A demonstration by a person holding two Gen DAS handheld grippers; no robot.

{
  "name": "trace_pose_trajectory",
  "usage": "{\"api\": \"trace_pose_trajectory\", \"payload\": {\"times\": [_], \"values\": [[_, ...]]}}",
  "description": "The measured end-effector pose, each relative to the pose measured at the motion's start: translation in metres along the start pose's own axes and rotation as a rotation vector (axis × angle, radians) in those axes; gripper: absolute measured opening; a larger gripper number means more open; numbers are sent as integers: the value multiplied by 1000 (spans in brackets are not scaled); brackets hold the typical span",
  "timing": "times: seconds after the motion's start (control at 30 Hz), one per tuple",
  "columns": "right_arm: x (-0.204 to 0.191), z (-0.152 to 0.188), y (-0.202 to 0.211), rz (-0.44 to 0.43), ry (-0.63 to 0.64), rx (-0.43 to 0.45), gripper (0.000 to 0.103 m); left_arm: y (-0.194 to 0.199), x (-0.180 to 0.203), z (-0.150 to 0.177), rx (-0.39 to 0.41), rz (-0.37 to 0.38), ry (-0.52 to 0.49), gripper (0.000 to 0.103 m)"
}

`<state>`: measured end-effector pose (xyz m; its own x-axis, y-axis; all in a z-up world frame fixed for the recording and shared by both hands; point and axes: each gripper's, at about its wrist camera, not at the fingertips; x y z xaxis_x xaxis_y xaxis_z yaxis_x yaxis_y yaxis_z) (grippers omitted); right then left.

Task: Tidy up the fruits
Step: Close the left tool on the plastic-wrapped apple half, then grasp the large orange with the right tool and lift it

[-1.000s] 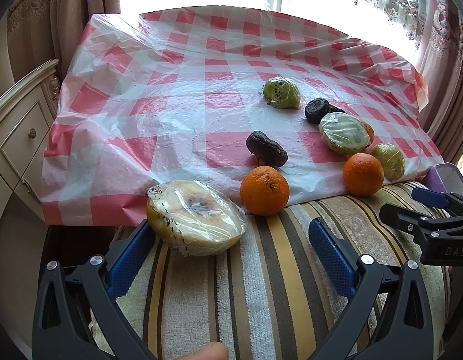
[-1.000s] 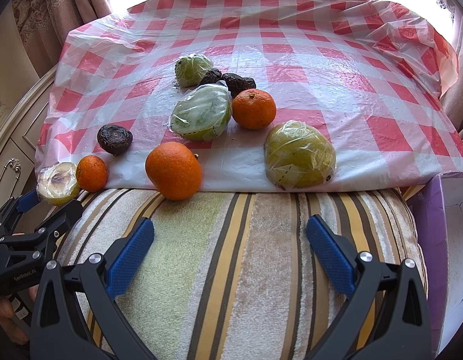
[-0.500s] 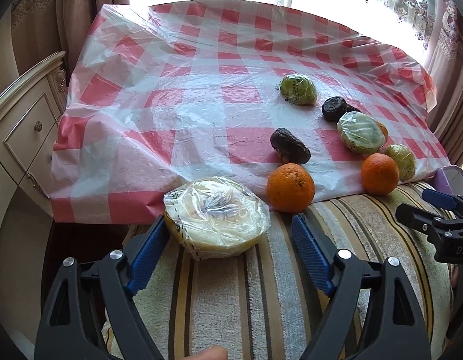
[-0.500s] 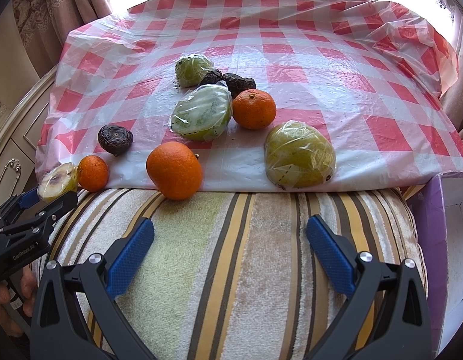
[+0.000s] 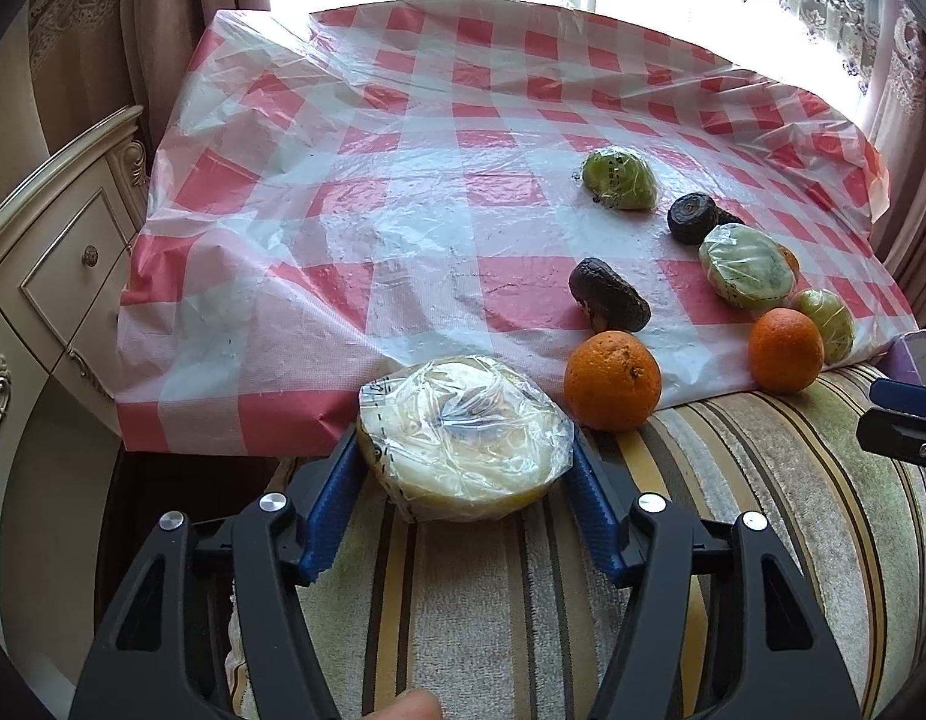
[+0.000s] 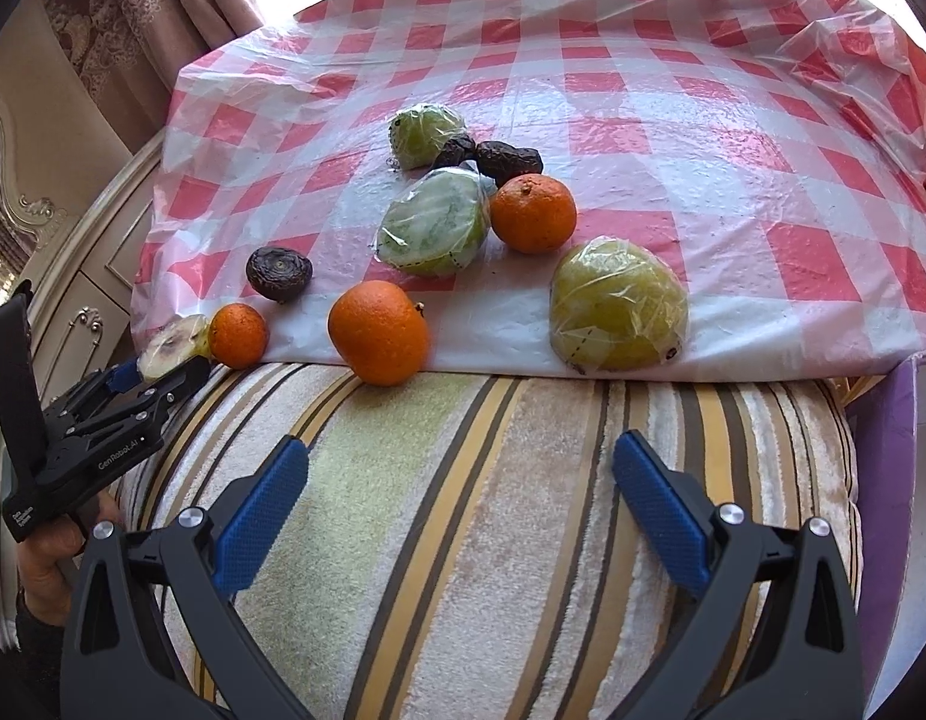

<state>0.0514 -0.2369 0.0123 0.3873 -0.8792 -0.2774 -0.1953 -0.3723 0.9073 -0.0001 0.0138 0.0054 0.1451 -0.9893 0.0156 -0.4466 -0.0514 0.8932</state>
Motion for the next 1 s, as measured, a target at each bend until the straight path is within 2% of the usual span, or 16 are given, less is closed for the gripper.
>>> {"api": "trace_pose_trajectory", "payload": {"times": [0.07,0.13,0.23,0.3,0.47,0.6,0.77,0.9,1.0], "values": [[8,2,6,-16,-28,28,102,1,0,1,5,-3,2,62],[13,4,12,26,-48,64,101,1,-1,1,9,1,10,62],[20,4,14,23,-65,80,101,1,-3,1,11,13,22,62],[19,3,17,60,-65,109,101,2,-3,1,16,14,24,62],[-15,-6,16,108,96,125,101,4,-3,3,27,9,29,62],[-36,-20,3,121,158,91,98,6,-5,4,38,16,32,62],[-47,-33,-17,147,192,26,74,10,-6,4,53,27,36,61],[-50,-39,-26,131,203,3,67,12,-6,4,64,25,37,61],[-49,-42,-30,101,204,-14,45,14,-6,4,70,24,39,61]]}}
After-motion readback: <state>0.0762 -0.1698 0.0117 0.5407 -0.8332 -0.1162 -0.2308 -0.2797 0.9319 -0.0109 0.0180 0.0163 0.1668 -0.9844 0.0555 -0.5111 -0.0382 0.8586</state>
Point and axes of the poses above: each gripper's, at about its wrist camera, not at the fingertips, and y roughly against the way its jaws point, x to its right, z to its underside, and after that the axes turned 14 degrees about -x, right-handed
